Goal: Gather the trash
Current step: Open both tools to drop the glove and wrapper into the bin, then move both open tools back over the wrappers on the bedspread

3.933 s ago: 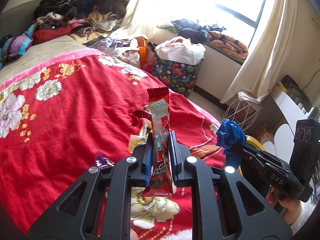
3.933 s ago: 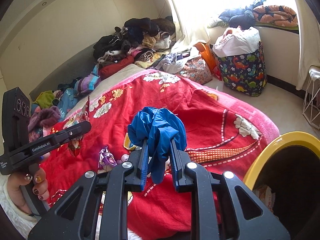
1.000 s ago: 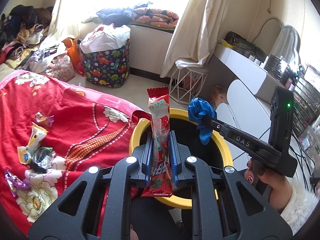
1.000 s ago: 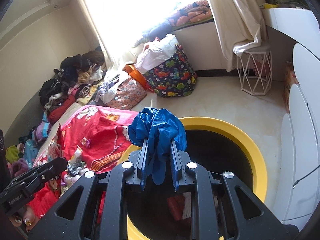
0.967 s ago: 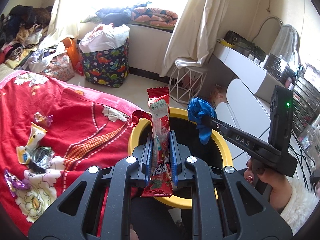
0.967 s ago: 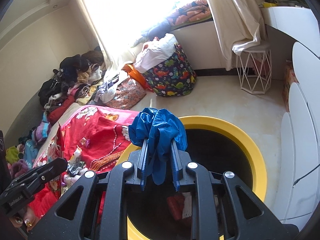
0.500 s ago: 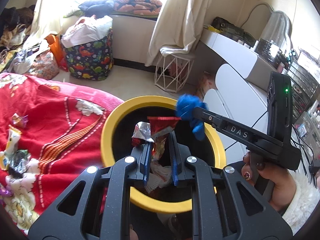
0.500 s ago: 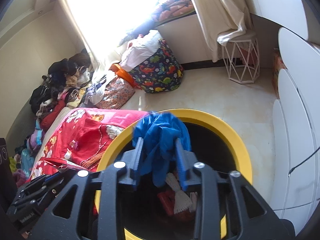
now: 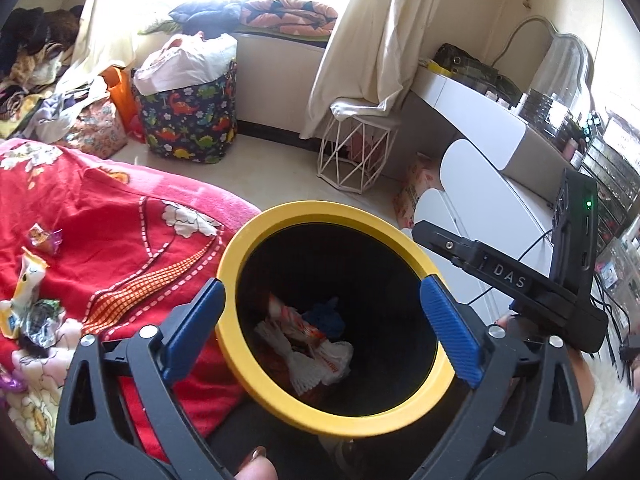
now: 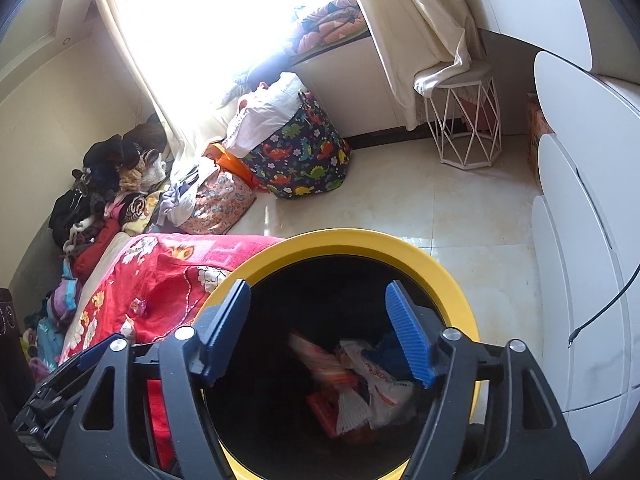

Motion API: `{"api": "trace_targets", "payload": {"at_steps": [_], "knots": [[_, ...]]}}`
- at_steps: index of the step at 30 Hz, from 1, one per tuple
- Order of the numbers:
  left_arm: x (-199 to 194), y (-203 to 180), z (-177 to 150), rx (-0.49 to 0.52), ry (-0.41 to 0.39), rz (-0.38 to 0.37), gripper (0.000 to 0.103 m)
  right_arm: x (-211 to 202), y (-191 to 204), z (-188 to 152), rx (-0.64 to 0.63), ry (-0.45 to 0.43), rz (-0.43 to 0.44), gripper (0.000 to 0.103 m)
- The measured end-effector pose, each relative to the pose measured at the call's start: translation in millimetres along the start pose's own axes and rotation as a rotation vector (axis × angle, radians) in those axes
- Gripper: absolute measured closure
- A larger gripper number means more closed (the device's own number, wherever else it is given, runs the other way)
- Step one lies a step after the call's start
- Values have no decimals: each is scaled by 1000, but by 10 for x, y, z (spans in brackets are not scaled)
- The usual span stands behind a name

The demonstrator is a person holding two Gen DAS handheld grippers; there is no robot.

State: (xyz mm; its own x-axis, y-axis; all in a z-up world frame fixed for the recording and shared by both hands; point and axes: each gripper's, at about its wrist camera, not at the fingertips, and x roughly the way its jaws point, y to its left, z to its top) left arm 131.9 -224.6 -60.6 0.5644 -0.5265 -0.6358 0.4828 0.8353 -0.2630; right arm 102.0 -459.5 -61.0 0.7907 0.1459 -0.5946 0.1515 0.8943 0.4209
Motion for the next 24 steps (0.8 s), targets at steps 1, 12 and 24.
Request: {"api": "trace_targets", "payload": {"at_steps": [1,12,24], "knots": [[-11,9,1,-4,-2,-3,13,-6,-2,1,3,-3,0,32],[-200,183,26,-38,-43,40,13,-32,127,39,-49,-27,21,31],[-575,535,-31,-64,-122,179,11,-54,657,-55,-177,-41,110,24]]}}
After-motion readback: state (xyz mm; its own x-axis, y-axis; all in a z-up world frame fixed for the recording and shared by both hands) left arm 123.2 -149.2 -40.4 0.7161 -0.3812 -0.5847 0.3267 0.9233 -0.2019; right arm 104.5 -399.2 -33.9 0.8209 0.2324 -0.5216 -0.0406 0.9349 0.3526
